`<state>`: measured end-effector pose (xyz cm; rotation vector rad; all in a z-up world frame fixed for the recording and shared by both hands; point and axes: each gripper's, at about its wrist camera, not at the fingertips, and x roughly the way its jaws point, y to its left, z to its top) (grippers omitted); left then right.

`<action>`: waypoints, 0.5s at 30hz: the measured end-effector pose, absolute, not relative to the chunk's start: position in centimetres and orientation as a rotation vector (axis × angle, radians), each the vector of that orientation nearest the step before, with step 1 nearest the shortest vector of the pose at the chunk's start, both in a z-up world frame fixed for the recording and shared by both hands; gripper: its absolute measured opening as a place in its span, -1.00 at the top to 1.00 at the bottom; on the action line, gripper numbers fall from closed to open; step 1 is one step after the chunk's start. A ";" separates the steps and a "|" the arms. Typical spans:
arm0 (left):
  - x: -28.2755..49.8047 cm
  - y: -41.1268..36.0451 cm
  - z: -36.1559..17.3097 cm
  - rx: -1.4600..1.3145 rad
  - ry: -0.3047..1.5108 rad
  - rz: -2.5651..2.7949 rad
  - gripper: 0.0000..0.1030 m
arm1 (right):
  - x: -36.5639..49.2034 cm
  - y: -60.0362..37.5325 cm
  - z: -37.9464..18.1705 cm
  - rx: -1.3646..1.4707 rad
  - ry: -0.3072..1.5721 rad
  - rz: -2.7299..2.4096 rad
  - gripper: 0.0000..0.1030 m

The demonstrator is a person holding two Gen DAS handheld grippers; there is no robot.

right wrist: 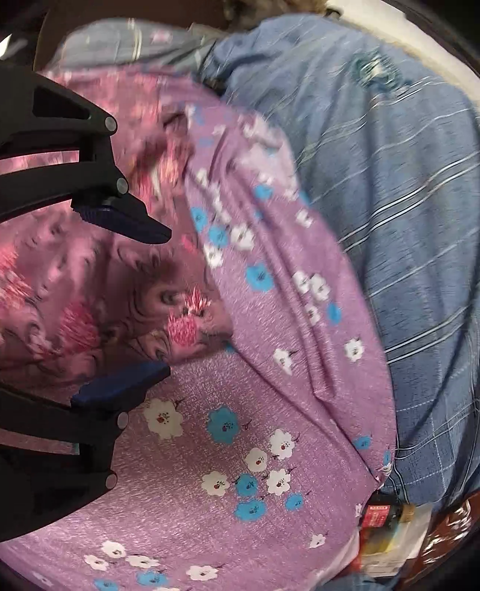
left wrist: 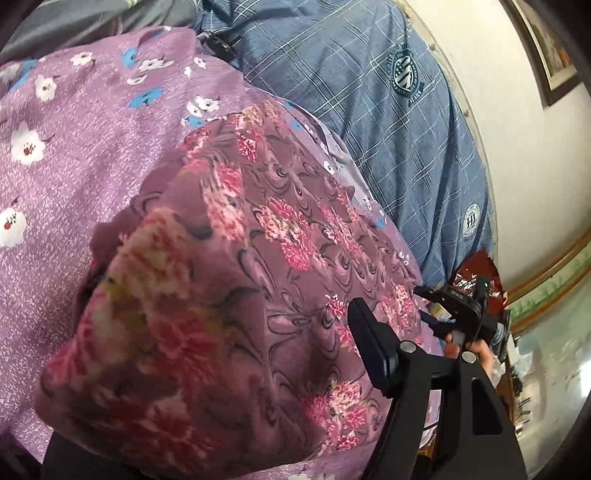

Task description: Fold small clothes

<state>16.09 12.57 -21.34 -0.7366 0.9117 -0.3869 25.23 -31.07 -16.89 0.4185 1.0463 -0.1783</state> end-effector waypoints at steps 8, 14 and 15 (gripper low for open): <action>16.1 14.4 -22.6 -0.808 0.929 -0.325 0.63 | 24.8 -32.0 -15.6 0.252 0.926 -0.370 1.00; 16.2 14.0 -22.3 -0.845 0.918 -0.351 0.18 | 23.6 -32.4 -15.3 0.413 0.928 -0.180 0.14; 16.2 13.9 -22.2 -0.854 0.912 -0.363 0.10 | 23.3 -32.5 -15.0 0.435 0.910 -0.175 -0.54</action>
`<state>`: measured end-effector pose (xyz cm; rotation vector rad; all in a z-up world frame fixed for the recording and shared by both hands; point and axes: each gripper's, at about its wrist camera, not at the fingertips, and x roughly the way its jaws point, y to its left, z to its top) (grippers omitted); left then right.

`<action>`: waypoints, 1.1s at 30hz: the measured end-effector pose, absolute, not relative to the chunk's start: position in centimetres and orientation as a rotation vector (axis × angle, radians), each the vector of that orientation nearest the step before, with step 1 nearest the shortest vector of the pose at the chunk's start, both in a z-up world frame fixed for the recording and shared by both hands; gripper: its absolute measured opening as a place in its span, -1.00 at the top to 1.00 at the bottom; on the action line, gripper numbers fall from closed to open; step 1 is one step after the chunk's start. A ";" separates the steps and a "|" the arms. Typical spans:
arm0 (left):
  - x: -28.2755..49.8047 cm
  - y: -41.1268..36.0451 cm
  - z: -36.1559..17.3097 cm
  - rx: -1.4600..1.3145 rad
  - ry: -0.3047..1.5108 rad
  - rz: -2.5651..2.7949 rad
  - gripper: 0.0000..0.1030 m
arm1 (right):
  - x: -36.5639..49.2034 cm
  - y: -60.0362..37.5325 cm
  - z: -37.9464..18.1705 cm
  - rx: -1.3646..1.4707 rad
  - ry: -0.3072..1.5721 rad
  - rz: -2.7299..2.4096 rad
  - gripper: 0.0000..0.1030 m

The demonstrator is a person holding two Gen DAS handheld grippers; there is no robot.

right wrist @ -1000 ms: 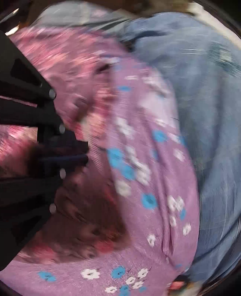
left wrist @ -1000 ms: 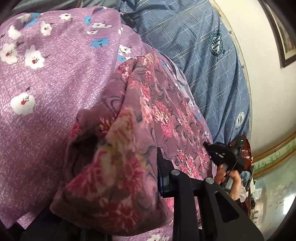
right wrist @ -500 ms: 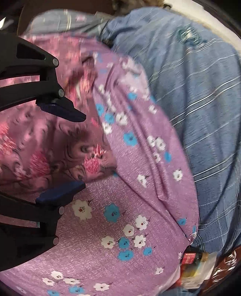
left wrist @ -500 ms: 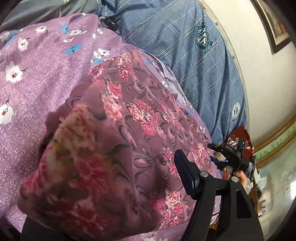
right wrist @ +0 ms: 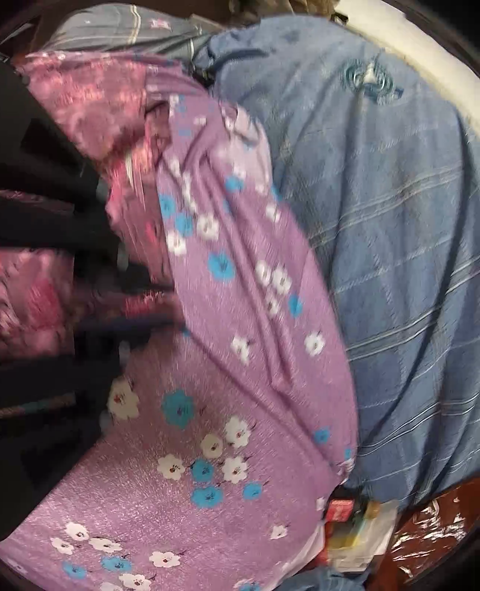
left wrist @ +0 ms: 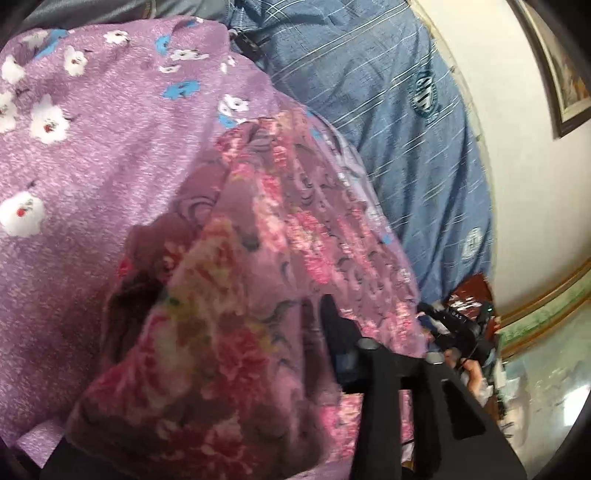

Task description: Fold small clothes

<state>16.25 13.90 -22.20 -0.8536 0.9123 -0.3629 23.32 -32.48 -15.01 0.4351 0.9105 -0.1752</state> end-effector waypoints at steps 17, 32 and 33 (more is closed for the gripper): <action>16.2 12.4 -21.3 -0.666 0.923 -0.308 0.61 | 27.1 -30.9 -15.1 0.186 0.952 -0.336 0.98; 15.9 13.3 -21.9 -0.715 0.916 -0.315 0.66 | 23.1 -21.1 -15.2 0.311 0.960 0.011 0.98; 15.9 13.4 -21.9 -0.723 0.912 -0.319 0.66 | 23.3 -19.3 -15.9 0.304 0.976 0.050 0.98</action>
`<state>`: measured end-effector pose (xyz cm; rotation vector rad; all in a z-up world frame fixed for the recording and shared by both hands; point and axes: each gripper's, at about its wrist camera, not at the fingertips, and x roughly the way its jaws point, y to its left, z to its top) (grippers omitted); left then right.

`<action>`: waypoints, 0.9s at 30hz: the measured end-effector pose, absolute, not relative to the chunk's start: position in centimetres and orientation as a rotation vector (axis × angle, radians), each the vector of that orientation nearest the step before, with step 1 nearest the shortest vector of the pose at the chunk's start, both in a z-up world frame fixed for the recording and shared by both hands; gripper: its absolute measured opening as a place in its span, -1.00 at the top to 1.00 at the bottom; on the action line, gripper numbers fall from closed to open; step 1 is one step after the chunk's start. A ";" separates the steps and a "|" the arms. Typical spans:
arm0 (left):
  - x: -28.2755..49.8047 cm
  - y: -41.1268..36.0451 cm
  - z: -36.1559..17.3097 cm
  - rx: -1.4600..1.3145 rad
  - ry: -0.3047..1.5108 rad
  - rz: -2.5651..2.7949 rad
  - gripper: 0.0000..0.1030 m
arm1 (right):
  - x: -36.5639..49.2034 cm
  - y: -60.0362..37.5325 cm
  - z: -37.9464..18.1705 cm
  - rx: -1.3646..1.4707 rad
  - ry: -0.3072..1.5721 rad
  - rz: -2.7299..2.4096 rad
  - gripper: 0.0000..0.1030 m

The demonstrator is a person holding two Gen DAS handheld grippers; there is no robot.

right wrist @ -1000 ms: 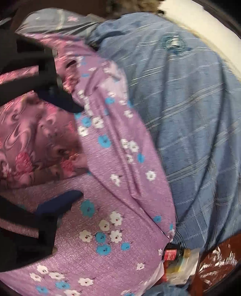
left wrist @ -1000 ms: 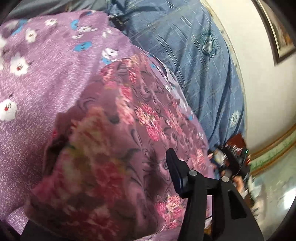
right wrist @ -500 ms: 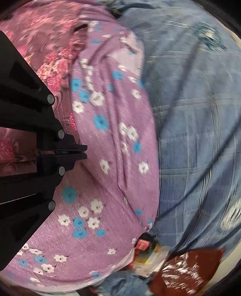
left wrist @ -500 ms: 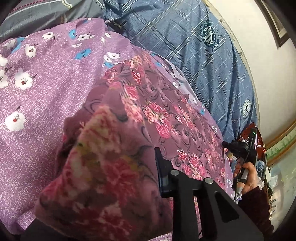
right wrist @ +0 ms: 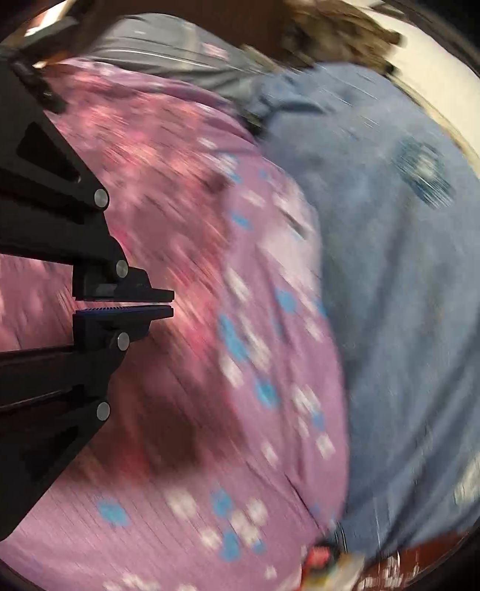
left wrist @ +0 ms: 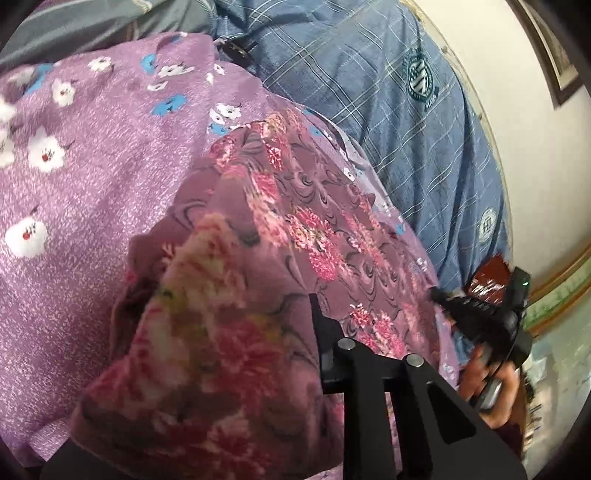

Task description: Fold small clothes

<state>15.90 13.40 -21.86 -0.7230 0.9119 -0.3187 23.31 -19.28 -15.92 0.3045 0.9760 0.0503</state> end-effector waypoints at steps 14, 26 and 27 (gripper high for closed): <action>15.8 13.0 -20.7 -0.685 0.878 -0.328 0.74 | 20.3 -15.1 -16.8 0.447 1.040 0.198 0.87; 14.1 5.4 -10.9 -0.279 0.756 -0.426 0.76 | 13.5 -21.8 -15.1 0.608 0.893 0.303 0.13; 13.9 4.5 -10.3 -0.252 0.755 -0.437 0.76 | 12.7 -24.0 -14.8 0.660 0.844 0.285 0.13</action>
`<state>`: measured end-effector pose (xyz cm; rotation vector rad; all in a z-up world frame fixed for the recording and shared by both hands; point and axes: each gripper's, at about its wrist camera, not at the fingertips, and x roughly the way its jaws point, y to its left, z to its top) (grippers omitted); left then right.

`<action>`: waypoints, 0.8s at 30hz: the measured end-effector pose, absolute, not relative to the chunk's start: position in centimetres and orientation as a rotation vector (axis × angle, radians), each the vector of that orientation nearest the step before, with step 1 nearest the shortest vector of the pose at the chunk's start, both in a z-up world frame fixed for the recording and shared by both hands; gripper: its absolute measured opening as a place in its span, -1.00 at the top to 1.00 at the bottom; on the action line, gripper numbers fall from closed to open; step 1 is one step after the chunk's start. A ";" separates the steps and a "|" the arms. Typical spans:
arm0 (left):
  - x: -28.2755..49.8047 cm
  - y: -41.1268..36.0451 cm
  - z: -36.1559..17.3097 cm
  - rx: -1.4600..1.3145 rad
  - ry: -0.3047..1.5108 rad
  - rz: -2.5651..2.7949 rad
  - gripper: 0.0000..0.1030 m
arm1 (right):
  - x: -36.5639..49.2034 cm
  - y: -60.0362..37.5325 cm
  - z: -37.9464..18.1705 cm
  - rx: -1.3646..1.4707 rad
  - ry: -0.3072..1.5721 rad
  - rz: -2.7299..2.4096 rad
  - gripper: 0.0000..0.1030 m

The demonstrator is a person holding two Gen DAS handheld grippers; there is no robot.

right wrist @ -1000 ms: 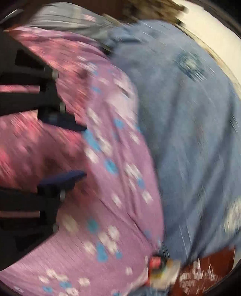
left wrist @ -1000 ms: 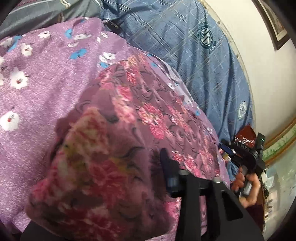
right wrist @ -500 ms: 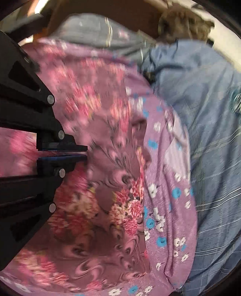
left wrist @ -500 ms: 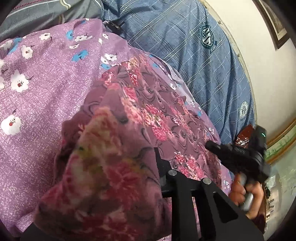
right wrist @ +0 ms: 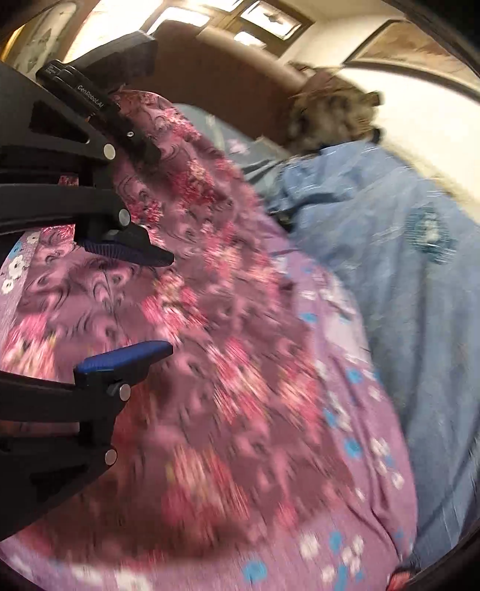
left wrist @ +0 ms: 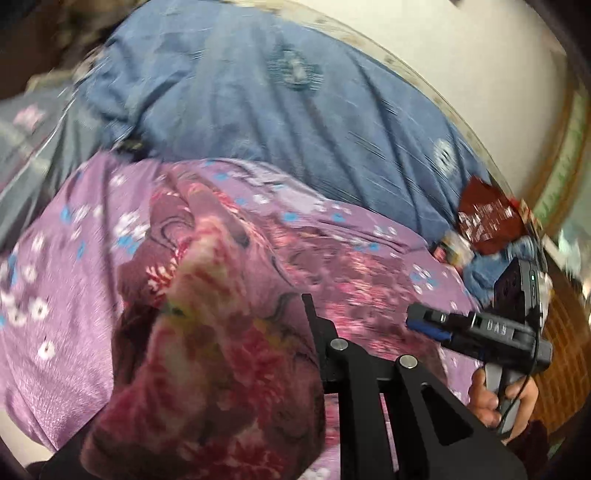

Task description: Fold small clothes

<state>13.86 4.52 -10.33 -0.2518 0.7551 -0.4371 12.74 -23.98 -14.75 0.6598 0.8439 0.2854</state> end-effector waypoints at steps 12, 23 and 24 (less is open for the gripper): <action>11.7 -17.7 -9.7 0.228 0.841 -0.629 0.65 | 8.4 -38.3 -16.5 0.969 0.626 0.132 0.13; 7.5 -17.2 -12.5 0.361 0.854 -0.772 -0.41 | 8.6 -38.2 -15.4 0.885 0.609 0.119 0.06; 7.2 -15.9 -11.7 0.328 0.837 -0.780 -0.48 | 8.8 -37.5 -15.1 0.859 0.607 0.121 0.06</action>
